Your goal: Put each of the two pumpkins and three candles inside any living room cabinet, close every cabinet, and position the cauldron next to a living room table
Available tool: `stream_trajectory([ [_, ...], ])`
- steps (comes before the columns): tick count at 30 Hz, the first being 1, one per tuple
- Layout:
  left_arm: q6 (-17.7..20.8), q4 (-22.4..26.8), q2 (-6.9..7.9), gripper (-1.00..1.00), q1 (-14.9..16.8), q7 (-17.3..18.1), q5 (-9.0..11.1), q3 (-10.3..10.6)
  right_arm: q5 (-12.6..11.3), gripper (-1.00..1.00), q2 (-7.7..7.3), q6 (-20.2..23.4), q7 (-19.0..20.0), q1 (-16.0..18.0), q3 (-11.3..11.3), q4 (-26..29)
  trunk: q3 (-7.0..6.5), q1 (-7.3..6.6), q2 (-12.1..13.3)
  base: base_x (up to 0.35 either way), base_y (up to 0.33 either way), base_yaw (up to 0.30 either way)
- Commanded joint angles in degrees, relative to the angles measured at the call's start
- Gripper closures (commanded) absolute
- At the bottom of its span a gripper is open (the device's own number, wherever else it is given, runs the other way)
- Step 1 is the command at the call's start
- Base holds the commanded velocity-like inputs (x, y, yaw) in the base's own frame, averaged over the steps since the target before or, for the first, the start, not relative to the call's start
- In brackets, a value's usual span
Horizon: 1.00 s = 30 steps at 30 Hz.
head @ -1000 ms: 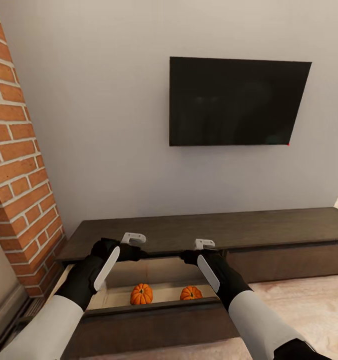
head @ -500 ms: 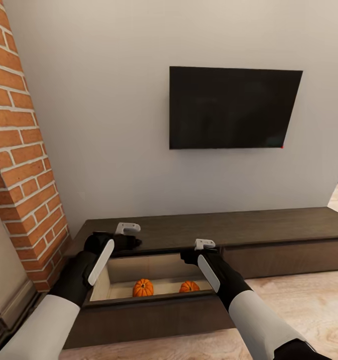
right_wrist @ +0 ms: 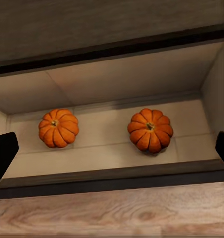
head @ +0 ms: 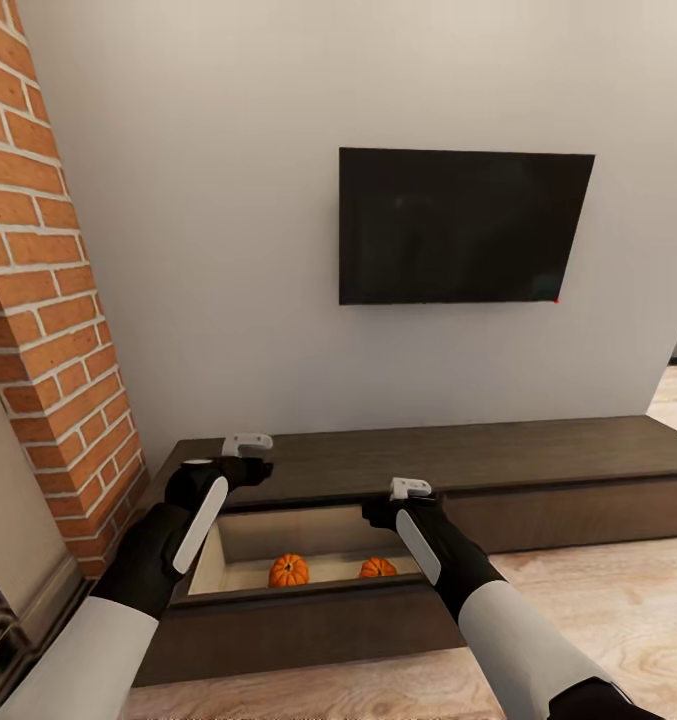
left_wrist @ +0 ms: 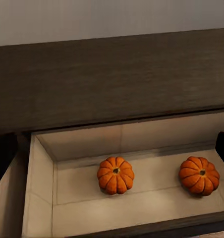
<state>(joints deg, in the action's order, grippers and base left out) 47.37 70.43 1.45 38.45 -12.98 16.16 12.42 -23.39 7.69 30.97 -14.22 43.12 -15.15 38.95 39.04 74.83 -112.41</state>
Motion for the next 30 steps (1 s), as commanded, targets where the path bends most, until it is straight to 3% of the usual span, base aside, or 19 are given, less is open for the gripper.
stream_trajectory([
  [1,-0.56,-0.07,0.04,-1.00,-0.07,-1.17,0.62,0.15,-0.61,-1.00,-0.01,0.14,-0.55,0.04,-0.24,0.08,-0.12,-0.25,0.38,-0.100,0.000,0.000],
  [7,-3.59,-0.53,-0.27,-1.00,-1.81,-5.01,0.70,0.15,-0.62,-1.00,0.04,0.17,-0.55,0.04,-0.32,0.16,-1.20,-1.57,2.79,-0.028,0.000,0.000],
  [23,-10.01,-3.61,-0.39,-1.00,-3.77,-5.30,0.75,0.16,-0.58,-1.00,-0.03,0.14,-0.55,0.04,-0.25,0.08,-4.07,-5.08,9.21,-0.004,0.000,0.000],
  [30,-12.29,-3.96,-0.42,-1.00,-5.01,-5.24,0.68,0.22,-0.56,-1.00,-0.05,0.14,-0.55,0.04,-0.24,0.08,-5.33,-6.62,12.01,-0.268,0.000,0.000],
])
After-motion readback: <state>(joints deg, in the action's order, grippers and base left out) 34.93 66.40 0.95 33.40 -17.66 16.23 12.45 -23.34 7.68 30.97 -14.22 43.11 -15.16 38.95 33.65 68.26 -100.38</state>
